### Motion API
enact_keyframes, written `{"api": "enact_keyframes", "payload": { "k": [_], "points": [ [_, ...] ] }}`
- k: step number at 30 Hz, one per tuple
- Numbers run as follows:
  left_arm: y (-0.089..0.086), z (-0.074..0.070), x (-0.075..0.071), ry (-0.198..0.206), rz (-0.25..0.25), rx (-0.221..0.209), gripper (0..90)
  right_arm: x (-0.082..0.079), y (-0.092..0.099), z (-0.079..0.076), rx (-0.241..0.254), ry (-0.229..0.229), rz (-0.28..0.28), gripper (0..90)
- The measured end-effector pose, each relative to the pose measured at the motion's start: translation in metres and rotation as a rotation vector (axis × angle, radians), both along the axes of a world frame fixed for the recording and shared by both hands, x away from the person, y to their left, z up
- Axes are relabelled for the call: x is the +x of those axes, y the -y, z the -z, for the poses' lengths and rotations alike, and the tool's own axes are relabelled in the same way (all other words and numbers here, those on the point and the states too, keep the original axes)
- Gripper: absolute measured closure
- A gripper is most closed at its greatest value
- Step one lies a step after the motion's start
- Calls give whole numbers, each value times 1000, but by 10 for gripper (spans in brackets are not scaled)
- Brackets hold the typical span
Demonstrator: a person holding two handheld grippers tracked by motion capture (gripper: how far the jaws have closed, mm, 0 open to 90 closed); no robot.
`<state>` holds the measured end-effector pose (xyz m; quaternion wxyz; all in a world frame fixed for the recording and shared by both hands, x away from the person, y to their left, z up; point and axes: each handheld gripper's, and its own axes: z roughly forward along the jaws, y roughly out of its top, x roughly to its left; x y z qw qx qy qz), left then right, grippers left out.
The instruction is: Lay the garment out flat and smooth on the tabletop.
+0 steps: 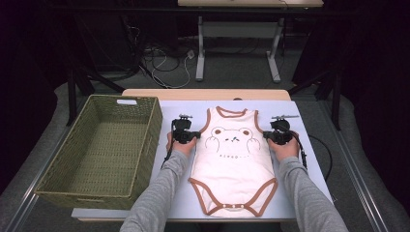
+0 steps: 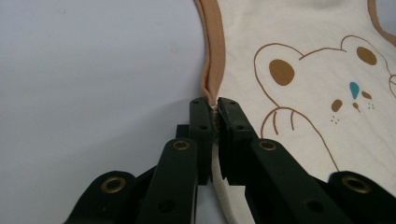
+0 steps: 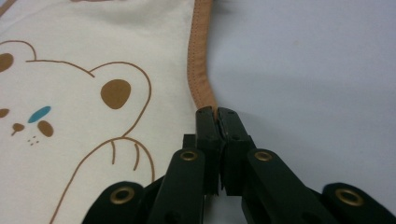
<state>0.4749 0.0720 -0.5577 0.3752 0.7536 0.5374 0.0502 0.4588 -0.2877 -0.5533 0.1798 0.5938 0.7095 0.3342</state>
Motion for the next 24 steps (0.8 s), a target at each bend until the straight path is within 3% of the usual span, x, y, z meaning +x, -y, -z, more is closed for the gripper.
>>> {"api": "enact_keyframes", "payload": {
  "k": [5,24],
  "points": [
    [-4,-4,-2,11,-3,-17,857,-4,3,-4,55,-17,-6,887],
    [-9,-30,-24,78,-2,-45,864,-26,7,-28,101,38,-50,887]
  ]
}}
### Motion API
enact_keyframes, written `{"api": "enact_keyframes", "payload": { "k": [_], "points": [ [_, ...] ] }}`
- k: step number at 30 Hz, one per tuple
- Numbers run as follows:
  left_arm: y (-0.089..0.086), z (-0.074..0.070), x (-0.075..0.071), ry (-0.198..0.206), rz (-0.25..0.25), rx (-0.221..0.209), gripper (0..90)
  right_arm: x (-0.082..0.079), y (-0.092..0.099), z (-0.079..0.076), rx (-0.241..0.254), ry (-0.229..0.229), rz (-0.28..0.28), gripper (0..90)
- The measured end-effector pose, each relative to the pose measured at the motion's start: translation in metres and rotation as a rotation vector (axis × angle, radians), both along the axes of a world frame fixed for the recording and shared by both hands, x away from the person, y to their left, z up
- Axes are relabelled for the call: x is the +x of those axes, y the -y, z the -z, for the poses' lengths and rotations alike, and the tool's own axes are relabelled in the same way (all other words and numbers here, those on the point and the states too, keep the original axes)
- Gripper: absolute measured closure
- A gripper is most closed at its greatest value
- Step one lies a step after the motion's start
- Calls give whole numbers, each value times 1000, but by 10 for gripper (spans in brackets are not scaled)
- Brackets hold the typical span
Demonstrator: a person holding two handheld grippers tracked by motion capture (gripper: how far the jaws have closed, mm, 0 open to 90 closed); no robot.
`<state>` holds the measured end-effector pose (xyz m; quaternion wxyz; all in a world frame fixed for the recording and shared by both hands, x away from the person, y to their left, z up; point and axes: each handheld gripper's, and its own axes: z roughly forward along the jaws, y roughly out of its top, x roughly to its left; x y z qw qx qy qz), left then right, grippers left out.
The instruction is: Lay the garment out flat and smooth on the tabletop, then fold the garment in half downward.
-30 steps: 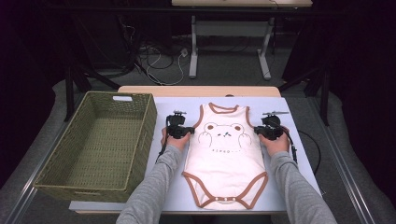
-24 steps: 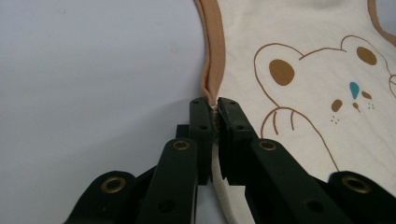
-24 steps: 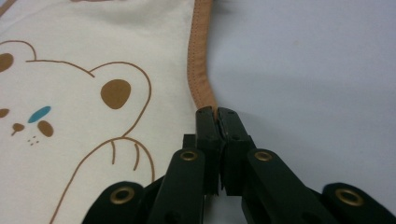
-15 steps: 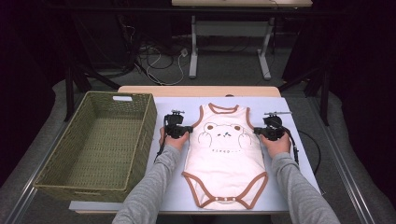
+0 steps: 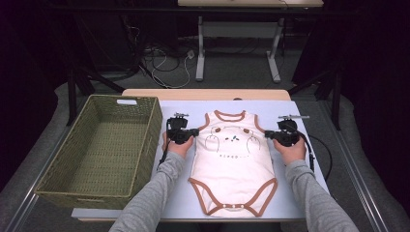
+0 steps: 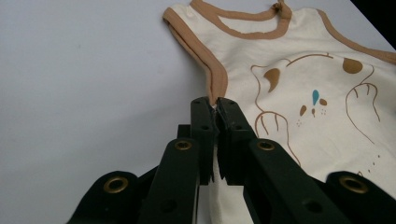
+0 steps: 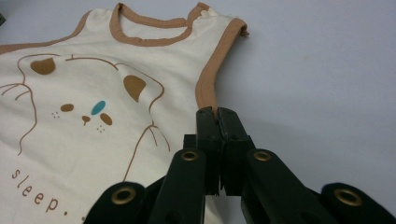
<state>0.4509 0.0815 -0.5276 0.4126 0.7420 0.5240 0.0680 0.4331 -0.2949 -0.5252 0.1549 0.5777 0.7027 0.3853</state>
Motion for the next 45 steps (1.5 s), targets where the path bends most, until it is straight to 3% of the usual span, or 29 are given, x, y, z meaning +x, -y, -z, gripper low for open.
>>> {"api": "enact_keyframes", "payload": {
  "k": [13,19,24,32,38,45],
  "points": [
    [-6,-5,-15,19,-14,-25,865,-17,1,-5,-23,47,-40,888],
    [-8,-6,-28,33,-13,-39,865,-28,2,-8,-1,61,-53,887],
    [-10,-6,-38,49,-1,-19,865,-42,6,-8,29,60,-62,887],
    [-11,-6,-58,59,20,-24,865,-62,11,-5,68,62,-66,887],
    [-12,-4,-74,65,42,-15,865,-77,14,-7,59,77,-60,887],
    [-18,2,-91,63,64,-15,865,-96,13,-8,65,65,-71,887]
  ]
}}
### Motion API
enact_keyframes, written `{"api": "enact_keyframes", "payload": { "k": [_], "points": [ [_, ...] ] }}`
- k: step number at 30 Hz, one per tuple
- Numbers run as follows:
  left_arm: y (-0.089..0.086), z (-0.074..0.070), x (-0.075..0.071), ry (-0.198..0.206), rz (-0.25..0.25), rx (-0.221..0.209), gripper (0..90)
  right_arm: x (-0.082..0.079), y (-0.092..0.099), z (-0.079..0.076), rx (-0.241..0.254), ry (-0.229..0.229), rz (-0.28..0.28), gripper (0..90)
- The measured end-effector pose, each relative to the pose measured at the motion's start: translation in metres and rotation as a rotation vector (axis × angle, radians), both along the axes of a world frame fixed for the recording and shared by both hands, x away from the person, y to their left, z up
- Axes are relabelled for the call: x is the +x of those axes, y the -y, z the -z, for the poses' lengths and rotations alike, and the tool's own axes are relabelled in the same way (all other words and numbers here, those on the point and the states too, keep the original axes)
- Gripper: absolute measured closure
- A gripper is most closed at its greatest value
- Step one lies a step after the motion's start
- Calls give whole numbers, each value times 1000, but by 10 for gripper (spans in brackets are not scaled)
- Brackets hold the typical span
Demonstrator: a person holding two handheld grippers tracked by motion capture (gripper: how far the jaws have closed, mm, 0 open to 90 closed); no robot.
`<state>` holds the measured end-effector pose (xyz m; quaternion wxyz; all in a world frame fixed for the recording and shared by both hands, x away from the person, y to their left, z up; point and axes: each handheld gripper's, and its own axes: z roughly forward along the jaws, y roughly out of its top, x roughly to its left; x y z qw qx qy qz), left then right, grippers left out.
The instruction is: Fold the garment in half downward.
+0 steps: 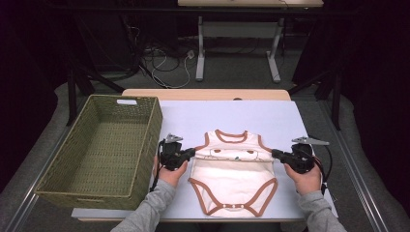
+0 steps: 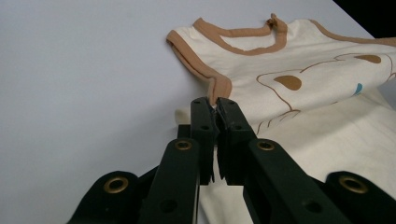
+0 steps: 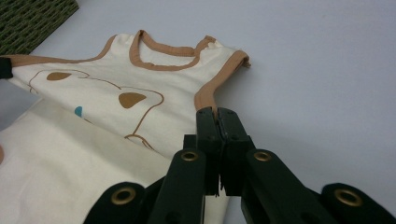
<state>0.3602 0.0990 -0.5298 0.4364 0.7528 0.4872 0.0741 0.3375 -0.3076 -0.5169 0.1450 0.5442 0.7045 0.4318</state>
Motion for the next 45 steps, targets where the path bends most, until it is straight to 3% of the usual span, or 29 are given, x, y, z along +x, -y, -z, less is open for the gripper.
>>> {"api": "enact_keyframes", "payload": {
  "k": [3,7,15,17,21,25,29,34,36,41,45],
  "points": [
    [-3,2,-5,1,4,-2,865,-5,-3,2,7,-7,-10,887],
    [-5,5,-9,2,10,-15,864,-8,-4,8,-26,-1,-18,886],
    [-3,16,-10,-20,9,-16,855,-7,-3,19,-15,-13,-5,881],
    [-3,17,-10,-16,2,-21,808,-7,-2,20,-14,-7,-2,843],
    [-4,16,-11,-20,-14,-46,682,-8,-2,21,4,9,-10,673],
    [-5,16,-12,-28,-21,-61,557,-10,-4,20,-28,64,-22,571],
    [-5,15,-13,-14,-27,-77,471,-11,-6,20,-66,93,-25,512],
    [-4,14,-13,16,-17,-61,402,-10,-7,22,-85,104,-28,475],
    [-2,12,-13,9,-17,-66,364,-10,-9,21,-86,116,-36,457],
    [4,7,-9,38,21,-73,331,-8,-13,18,-74,138,-69,430],
    [10,3,-3,44,43,-66,330,-3,-16,14,-100,150,-75,380]
  ]
}}
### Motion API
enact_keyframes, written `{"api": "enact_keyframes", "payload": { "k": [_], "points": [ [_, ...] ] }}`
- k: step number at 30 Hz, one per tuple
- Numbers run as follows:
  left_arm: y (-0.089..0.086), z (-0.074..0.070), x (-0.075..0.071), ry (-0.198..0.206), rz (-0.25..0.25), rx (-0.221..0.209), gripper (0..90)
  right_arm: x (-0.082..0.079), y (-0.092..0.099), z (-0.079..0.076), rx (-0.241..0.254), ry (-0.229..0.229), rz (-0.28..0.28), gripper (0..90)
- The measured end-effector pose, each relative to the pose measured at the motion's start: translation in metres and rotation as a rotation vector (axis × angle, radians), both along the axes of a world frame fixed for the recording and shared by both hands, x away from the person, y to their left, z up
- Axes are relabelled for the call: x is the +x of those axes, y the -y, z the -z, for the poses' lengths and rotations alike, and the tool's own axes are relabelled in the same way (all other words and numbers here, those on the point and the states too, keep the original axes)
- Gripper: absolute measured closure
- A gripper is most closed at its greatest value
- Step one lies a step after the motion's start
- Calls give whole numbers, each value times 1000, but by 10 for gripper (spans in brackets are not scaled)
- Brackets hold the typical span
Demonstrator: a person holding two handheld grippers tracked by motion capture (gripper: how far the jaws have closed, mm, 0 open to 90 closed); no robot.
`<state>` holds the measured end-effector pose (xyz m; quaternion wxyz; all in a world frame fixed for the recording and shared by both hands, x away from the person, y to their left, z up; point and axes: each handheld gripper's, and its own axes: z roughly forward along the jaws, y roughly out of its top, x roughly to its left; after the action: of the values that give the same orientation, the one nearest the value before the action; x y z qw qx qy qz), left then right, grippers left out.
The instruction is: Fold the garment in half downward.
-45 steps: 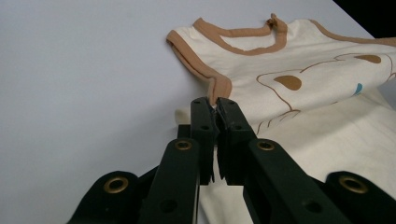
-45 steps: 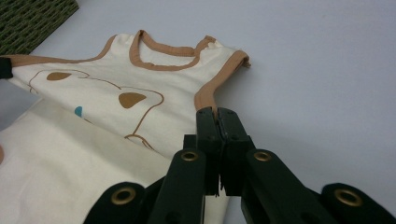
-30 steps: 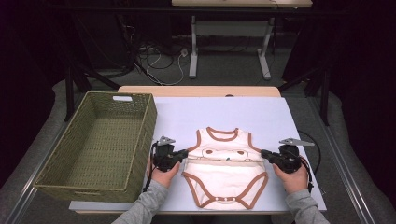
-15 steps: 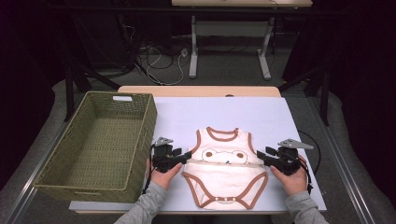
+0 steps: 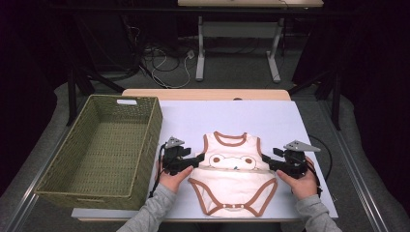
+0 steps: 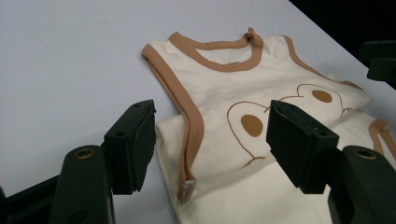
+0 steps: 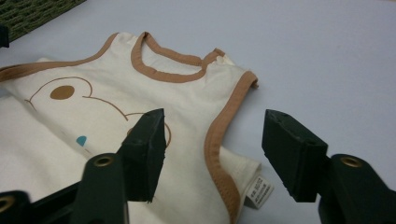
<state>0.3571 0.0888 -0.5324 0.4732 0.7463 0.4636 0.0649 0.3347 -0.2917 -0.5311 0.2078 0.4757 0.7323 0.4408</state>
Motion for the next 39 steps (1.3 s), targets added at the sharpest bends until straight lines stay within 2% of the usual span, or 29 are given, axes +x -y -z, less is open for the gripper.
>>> {"api": "enact_keyframes", "payload": {
  "k": [2,4,5,6,8,9,10,11,14,20,25,29,31,32,35,39],
  "points": [
    [4,-1,3,-1,8,-2,330,2,-1,-2,-1,30,1,353],
    [7,-3,6,-4,11,17,330,5,-1,-4,3,38,-13,337],
    [9,-4,8,8,3,29,330,6,-2,-6,8,44,-12,332],
    [10,-6,10,11,-3,51,330,7,-3,-8,4,42,-17,327],
    [12,-9,14,13,-10,60,330,10,-5,-12,-16,38,-25,321],
    [14,-10,16,20,-11,67,329,12,-7,-14,-10,26,-28,321],
    [14,-12,19,34,-6,88,326,13,-8,-16,-14,8,-28,321],
    [15,-13,21,47,-7,91,320,16,-10,-17,-8,2,-27,322],
    [19,-18,28,47,-3,95,319,23,-14,-22,-16,-19,-36,327],
    [23,-25,42,72,-3,38,321,39,-22,-35,-44,-21,-50,344],
    [28,-29,55,32,-8,34,303,53,-30,-36,-88,-18,-69,352],
    [34,-32,65,40,-7,53,312,65,-34,-34,-121,-20,-70,360],
    [37,-32,70,48,-3,70,320,71,-34,-33,-126,-26,-72,351],
    [39,-32,72,45,-5,73,320,73,-35,-33,-120,-30,-73,326],
    [43,-29,80,42,7,83,320,81,-36,-32,-104,-23,-74,328],
    [48,-23,93,52,15,118,320,89,-35,-30,-127,-26,-45,347]
  ]
}}
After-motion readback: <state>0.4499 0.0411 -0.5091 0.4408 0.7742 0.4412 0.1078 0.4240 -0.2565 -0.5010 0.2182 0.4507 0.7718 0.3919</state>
